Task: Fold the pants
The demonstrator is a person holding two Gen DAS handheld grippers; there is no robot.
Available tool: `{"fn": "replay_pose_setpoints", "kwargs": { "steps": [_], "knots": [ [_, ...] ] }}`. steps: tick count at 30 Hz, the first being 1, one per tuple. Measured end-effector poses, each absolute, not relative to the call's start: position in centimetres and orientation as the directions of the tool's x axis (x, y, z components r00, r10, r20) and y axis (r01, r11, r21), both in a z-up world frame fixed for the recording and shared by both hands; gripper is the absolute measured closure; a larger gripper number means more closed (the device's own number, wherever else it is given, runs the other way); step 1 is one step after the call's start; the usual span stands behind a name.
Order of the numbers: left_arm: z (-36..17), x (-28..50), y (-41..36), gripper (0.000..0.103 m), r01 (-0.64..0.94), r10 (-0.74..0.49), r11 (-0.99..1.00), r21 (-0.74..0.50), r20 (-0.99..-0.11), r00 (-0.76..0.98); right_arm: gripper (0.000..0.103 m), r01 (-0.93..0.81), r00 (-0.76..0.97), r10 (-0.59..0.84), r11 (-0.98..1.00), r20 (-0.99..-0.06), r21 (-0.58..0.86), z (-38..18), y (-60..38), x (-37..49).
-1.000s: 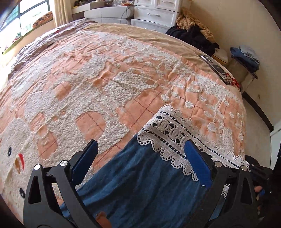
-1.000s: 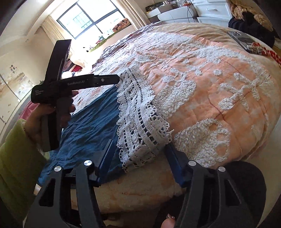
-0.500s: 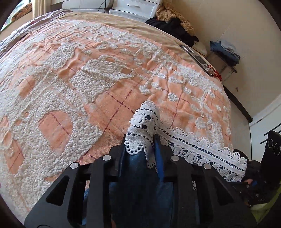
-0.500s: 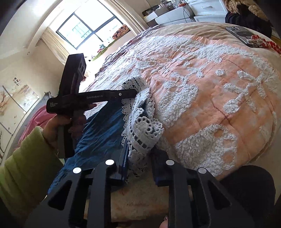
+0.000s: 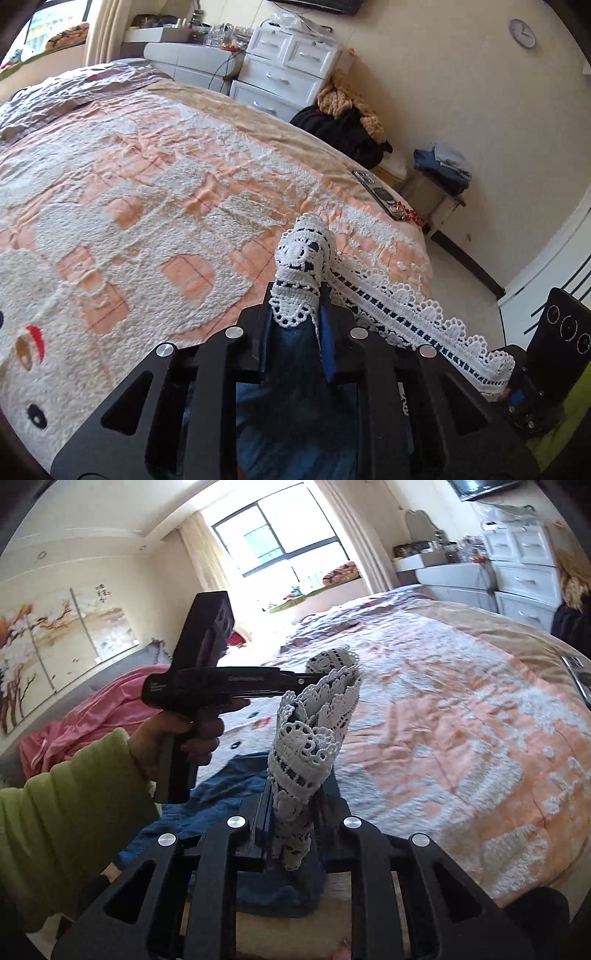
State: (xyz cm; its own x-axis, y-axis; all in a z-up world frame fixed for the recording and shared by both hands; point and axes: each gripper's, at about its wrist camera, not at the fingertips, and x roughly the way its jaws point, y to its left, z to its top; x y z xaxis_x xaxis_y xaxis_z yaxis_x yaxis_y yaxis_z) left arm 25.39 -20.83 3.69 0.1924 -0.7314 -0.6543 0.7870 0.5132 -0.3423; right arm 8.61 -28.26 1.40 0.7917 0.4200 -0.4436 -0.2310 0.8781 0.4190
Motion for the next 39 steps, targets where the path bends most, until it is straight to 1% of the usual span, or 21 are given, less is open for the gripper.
{"fn": "replay_pose_setpoints", "kwargs": {
  "steps": [4,8,11,12,15,16,19,21,22,23,24,26,27,28,30,32,33,34,36,37,39],
  "knots": [
    [4.3,24.5,-16.5,0.088,0.775,-0.715,0.543,-0.323,-0.662,0.224,0.086,-0.352,0.722,0.52,0.844,-0.456,0.406,1.9,-23.7,9.6],
    [2.9,24.2,-12.6,0.085,0.726,-0.678,0.603,-0.33,-0.692,0.248,0.086,-0.424,0.652,0.554,0.833,-0.518,0.356,0.4,-19.1,10.9],
    [1.4,24.7,-9.8,0.075,0.643,-0.652,0.665,-0.38,-0.715,0.251,0.086,-0.447,0.601,0.543,0.836,-0.586,0.317,-1.9,-16.5,11.2],
    [1.3,24.7,-8.9,0.068,0.623,-0.656,0.675,-0.396,-0.709,0.261,0.086,-0.446,0.595,0.529,0.843,-0.605,0.299,-2.6,-15.8,11.2],
    [1.4,24.6,-5.8,0.056,0.548,-0.691,0.686,-0.479,-0.665,0.284,0.086,-0.476,0.581,0.509,0.845,-0.635,0.242,-3.2,-14.0,10.7],
    [1.3,24.6,-4.8,0.047,0.509,-0.708,0.683,-0.524,-0.647,0.283,0.086,-0.488,0.587,0.501,0.846,-0.636,0.216,-3.3,-13.5,10.5],
    [1.0,23.9,-2.4,0.031,0.426,-0.761,0.645,-0.635,-0.588,0.274,0.083,-0.537,0.577,0.499,0.828,-0.647,0.159,-3.4,-11.6,9.9],
    [0.4,23.3,-1.9,0.026,0.392,-0.753,0.656,-0.646,-0.599,0.272,0.081,-0.573,0.566,0.488,0.812,-0.664,0.109,-4.0,-10.5,9.1],
    [0.2,23.0,-2.0,0.025,0.378,-0.734,0.677,-0.632,-0.62,0.278,0.076,-0.587,0.565,0.478,0.806,-0.673,0.08,-4.3,-9.8,8.8],
    [-0.3,22.8,-2.0,0.025,0.356,-0.707,0.705,-0.613,-0.648,0.285,0.068,-0.597,0.566,0.477,0.799,-0.672,0.065,-4.4,-9.4,8.6],
    [-0.8,22.6,-2.1,0.025,0.333,-0.686,0.726,-0.602,-0.67,0.285,0.064,-0.611,0.563,0.484,0.79,-0.67,0.057,-4.4,-9.2,8.4],
    [-1.7,22.2,-2.1,0.027,0.303,-0.647,0.762,-0.572,-0.698,0.306,0.047,-0.631,0.55,0.503,0.773,-0.667,0.063,-4.1,-8.9,8.0],
    [-2.1,22.1,-2.1,0.041,0.294,-0.628,0.777,-0.556,-0.71,0.318,0.045,-0.637,0.54,0.517,0.766,-0.664,0.079,-3.9,-9.1,7.7],
    [-2.5,22.1,-1.9,0.058,0.278,-0.606,0.795,-0.539,-0.723,0.331,0.044,-0.641,0.533,0.536,0.761,-0.655,0.102,-3.6,-9.5,7.4],
    [-3.4,22.2,-1.2,0.075,0.235,-0.594,0.804,-0.546,-0.727,0.343,0.043,-0.636,0.524,0.568,0.757,-0.635,0.152,-2.8,-11.0,7.1],
    [-4.0,22.2,-0.7,0.079,0.213,-0.615,0.787,-0.579,-0.71,0.343,0.037,-0.596,0.548,0.567,0.78,-0.614,0.189,-2.1,-12.8,7.3],
    [-4.0,22.0,-0.6,0.084,0.221,-0.624,0.78,-0.586,-0.7,0.346,0.036,-0.565,0.558,0.563,0.796,-0.61,0.218,-1.8,-13.9,7.7],
    [-3.8,21.6,-0.5,0.086,0.238,-0.646,0.762,-0.603,-0.679,0.349,0.036,-0.524,0.569,0.559,0.812,-0.603,0.257,-1.6,-15.2,8.3],
    [-2.7,21.0,-0.1,0.088,0.313,-0.73,0.681,-0.662,-0.588,0.348,0.032,-0.438,0.597,0.523,0.848,-0.608,0.3,-1.4,-17.1,9.4],
    [-2.3,20.8,0.1,0.088,0.33,-0.729,0.683,-0.651,-0.58,0.364,0.032,-0.39,0.611,0.491,0.869,-0.621,0.304,-1.5,-18.0,10.0],
    [-2.3,20.9,-0.4,0.086,0.312,-0.609,0.793,-0.523,-0.686,0.399,0.032,-0.314,0.62,0.443,0.896,-0.648,0.313,-1.8,-19.5,11.8]
  ]
}}
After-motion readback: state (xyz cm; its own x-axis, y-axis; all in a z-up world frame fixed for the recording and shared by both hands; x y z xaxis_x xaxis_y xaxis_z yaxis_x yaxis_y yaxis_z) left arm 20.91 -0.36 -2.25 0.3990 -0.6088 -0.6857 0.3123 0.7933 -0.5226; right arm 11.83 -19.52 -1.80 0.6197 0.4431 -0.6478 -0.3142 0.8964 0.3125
